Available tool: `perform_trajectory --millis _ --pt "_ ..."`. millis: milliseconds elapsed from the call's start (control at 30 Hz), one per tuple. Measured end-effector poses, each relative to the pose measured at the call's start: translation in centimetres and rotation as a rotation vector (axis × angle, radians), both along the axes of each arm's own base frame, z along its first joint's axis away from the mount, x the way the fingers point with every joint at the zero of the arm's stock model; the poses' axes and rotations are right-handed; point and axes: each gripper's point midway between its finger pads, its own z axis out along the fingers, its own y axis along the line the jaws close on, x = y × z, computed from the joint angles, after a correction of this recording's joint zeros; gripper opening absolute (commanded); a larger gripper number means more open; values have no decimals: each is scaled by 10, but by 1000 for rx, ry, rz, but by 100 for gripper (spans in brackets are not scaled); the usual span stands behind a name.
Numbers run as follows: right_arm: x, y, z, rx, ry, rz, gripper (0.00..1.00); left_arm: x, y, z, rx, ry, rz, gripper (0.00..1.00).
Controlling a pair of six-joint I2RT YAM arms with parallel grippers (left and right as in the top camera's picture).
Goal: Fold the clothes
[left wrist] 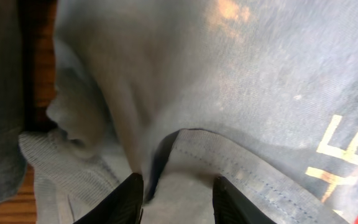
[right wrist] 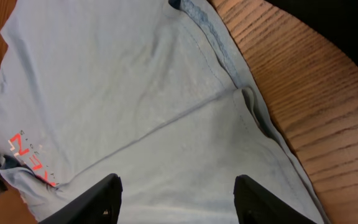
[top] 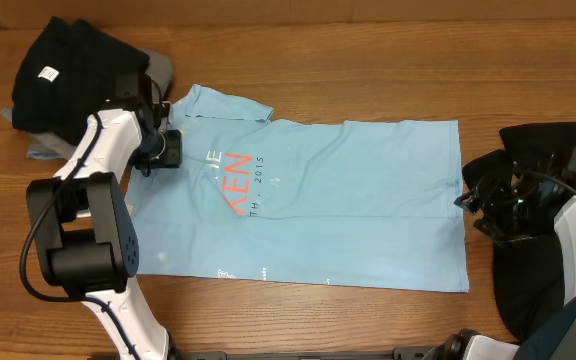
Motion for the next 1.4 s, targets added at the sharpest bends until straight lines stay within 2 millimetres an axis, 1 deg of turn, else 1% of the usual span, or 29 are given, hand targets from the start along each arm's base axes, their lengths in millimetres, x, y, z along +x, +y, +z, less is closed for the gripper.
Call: perform_trajectory --millis 67,100,133,167,200,300,467,567,633,800,867,900,933,967,1033,1100,1167,1267,1300,1400 --pt "0 0 0 0 1 0 61 0 0 -3 1 4 -11 37" --pt "0 0 0 0 0 0 60 0 0 -5 1 9 -14 33" --pt "0 0 0 0 0 0 60 -1 0 -6 1 13 -16 25" --pt "0 0 0 1 0 0 61 -2 0 -9 -1 19 -19 11" --pt "0 0 0 1 0 0 60 -3 -1 -11 -3 27 -22 4" --pt "0 0 0 1 0 0 61 -10 -2 -14 -7 56 -36 3" --pt "0 0 0 1 0 0 60 -24 -3 -12 -14 121 -37 4" --pt "0 0 0 1 0 0 61 -26 -3 -3 -11 139 -36 4" --pt "0 0 0 1 0 0 61 -22 -1 7 -1 133 -35 4" --pt "0 0 0 0 -1 0 61 -10 3 35 24 66 -33 7" --pt "1 0 0 -2 -5 0 61 -7 5 42 33 45 -31 10" --pt "1 -1 0 -3 -6 0 61 -7 6 44 40 41 -30 14" --pt "2 -1 0 -4 -9 0 61 -6 7 44 48 41 -31 23" --pt "2 -1 0 -5 -11 0 61 -7 9 44 57 42 -30 38" --pt "3 -1 0 -5 -11 0 61 -7 13 44 82 45 -26 50" --pt "3 -1 0 -5 -11 0 61 -8 17 45 100 49 -20 57" --pt "2 -1 0 -5 -11 -1 62 -10 18 45 109 56 -12 57" --pt "3 -1 0 -5 -11 0 62 -14 14 45 85 73 -14 53" --pt "2 -1 0 -5 -11 0 62 -16 11 45 66 81 -21 53" --pt "2 -1 0 -4 -11 0 62 -16 -10 53 -36 82 -62 49"
